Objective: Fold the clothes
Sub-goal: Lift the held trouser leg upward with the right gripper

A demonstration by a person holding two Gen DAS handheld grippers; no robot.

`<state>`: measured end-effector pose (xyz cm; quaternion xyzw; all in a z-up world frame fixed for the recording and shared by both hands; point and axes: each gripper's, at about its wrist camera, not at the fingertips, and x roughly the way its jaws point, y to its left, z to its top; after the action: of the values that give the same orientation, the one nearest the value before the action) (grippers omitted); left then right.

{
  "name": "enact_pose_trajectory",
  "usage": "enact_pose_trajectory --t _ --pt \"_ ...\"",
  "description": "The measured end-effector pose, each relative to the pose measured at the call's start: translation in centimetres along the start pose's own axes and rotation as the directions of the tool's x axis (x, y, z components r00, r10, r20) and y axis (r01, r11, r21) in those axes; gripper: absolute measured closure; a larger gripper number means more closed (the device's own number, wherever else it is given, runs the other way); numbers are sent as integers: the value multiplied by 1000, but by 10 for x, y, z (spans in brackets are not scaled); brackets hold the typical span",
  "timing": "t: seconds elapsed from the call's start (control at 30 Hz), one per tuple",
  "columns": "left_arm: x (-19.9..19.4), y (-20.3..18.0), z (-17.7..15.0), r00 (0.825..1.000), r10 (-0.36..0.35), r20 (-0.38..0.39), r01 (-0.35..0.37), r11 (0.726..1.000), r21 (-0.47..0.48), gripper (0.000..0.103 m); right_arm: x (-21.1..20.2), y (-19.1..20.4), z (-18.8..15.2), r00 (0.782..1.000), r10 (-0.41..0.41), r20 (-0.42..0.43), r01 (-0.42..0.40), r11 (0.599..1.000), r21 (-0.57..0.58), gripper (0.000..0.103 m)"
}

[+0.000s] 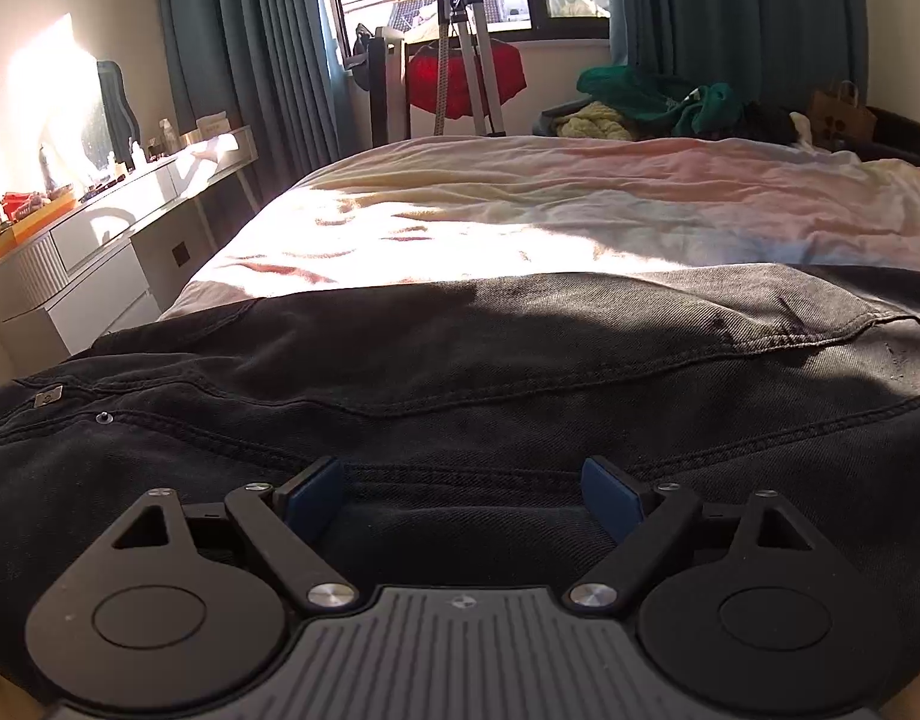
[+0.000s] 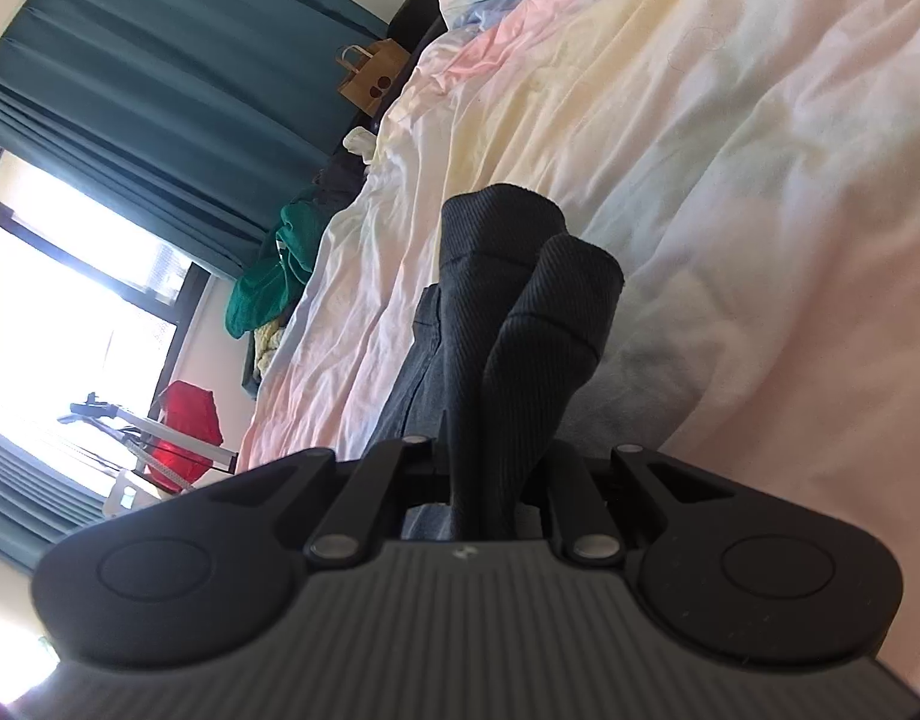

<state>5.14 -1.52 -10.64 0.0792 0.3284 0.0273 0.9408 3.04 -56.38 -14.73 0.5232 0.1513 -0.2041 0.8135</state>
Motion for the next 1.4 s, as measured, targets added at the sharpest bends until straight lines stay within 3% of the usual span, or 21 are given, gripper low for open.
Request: enact_pose_trajectory --t 0.37,0.63,0.9,1.03,1.13,1.27,1.4 --pt "2 -1 -1 1000 -17 -8 17 1000 17 15 -12 39 -9 996 23 92 1 969 -249 92" --pt "4 -3 -3 1000 -11 -2 11 999 30 14 -7 35 -7 996 2 85 20 964 -265 92" --pt "7 5 -2 998 -69 0 69 998 2 12 -20 91 -19 987 32 156 35 912 -408 92" --pt "4 12 2 995 -104 -10 104 994 -32 12 -40 135 -40 976 99 193 21 842 -540 92" --pt "1 19 6 992 -125 -11 124 990 -65 12 -58 170 -61 965 165 205 5 767 -642 92" --pt "-14 36 12 991 -135 13 136 984 -119 13 -81 218 -108 943 282 177 -37 618 -786 92" --pt "-41 65 21 991 -118 64 128 975 -181 12 -97 243 -179 922 380 71 -108 430 -897 91"
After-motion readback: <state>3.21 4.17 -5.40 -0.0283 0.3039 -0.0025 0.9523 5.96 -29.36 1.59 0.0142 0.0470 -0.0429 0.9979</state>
